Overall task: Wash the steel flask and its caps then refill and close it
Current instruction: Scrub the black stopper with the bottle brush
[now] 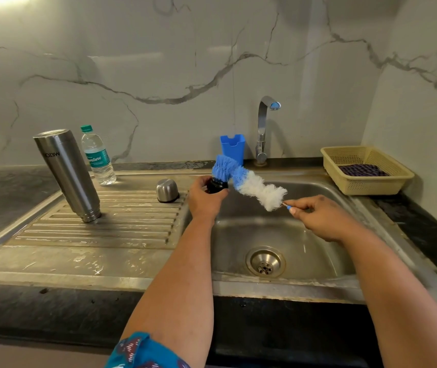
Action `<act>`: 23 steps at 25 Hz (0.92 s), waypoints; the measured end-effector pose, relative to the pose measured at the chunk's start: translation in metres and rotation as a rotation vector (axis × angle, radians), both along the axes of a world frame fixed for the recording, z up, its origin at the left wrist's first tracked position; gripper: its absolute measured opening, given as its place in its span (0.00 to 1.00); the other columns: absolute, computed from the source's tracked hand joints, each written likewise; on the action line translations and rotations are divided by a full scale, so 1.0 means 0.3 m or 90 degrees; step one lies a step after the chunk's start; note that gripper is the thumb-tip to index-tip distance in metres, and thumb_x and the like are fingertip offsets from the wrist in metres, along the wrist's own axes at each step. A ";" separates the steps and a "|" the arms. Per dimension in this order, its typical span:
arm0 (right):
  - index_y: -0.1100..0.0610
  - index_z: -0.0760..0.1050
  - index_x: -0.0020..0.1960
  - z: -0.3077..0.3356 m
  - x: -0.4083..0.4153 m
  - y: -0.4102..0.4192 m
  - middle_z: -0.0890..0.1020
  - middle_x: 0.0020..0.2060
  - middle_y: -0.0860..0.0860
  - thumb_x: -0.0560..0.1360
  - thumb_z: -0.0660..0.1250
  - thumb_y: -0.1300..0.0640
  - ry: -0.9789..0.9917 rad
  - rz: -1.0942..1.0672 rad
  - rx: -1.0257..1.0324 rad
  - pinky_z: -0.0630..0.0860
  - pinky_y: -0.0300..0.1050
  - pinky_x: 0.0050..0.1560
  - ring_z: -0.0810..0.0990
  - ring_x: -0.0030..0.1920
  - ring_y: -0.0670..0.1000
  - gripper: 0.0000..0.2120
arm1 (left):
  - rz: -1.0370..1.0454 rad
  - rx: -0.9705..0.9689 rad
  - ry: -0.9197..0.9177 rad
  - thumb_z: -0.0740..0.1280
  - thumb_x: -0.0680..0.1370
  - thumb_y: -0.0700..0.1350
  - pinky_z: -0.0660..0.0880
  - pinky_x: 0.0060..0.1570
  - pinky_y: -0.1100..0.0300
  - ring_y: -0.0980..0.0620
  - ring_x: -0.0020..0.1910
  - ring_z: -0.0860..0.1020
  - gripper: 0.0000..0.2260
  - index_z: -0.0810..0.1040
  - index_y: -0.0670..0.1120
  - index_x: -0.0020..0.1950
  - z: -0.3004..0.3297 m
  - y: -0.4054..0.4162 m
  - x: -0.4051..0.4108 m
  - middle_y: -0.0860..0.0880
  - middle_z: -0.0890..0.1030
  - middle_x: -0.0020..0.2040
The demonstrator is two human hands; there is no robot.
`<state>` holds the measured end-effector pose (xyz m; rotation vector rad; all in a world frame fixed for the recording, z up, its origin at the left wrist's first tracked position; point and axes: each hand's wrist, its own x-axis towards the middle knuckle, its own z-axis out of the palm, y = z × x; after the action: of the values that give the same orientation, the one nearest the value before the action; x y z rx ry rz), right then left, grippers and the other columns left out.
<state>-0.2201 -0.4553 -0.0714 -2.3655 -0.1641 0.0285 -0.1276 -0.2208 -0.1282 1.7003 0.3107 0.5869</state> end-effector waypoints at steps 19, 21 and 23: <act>0.48 0.74 0.67 -0.020 0.033 -0.014 0.79 0.60 0.53 0.81 0.60 0.53 -0.002 -0.091 -0.023 0.66 0.40 0.52 0.74 0.54 0.50 0.16 | -0.249 -0.502 0.078 0.72 0.76 0.42 0.81 0.47 0.53 0.45 0.52 0.80 0.22 0.68 0.44 0.68 0.043 0.000 -0.026 0.40 0.78 0.59; 0.49 0.74 0.67 -0.021 0.036 -0.018 0.79 0.59 0.53 0.81 0.60 0.53 -0.003 -0.104 -0.013 0.65 0.41 0.52 0.73 0.52 0.49 0.16 | -0.248 -0.500 0.069 0.72 0.76 0.39 0.80 0.45 0.55 0.44 0.53 0.78 0.22 0.70 0.44 0.67 0.045 0.000 -0.025 0.40 0.76 0.58; 0.49 0.74 0.68 -0.020 0.037 -0.018 0.79 0.59 0.53 0.81 0.60 0.53 -0.001 -0.108 -0.004 0.65 0.41 0.52 0.72 0.52 0.49 0.16 | -0.255 -0.515 0.076 0.70 0.78 0.40 0.80 0.45 0.54 0.45 0.51 0.76 0.14 0.72 0.42 0.62 0.048 -0.002 -0.020 0.40 0.75 0.55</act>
<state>-0.2090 -0.4608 -0.0774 -2.3780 0.0358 -0.0550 -0.1336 -0.2214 -0.1139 0.9666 0.2354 0.0311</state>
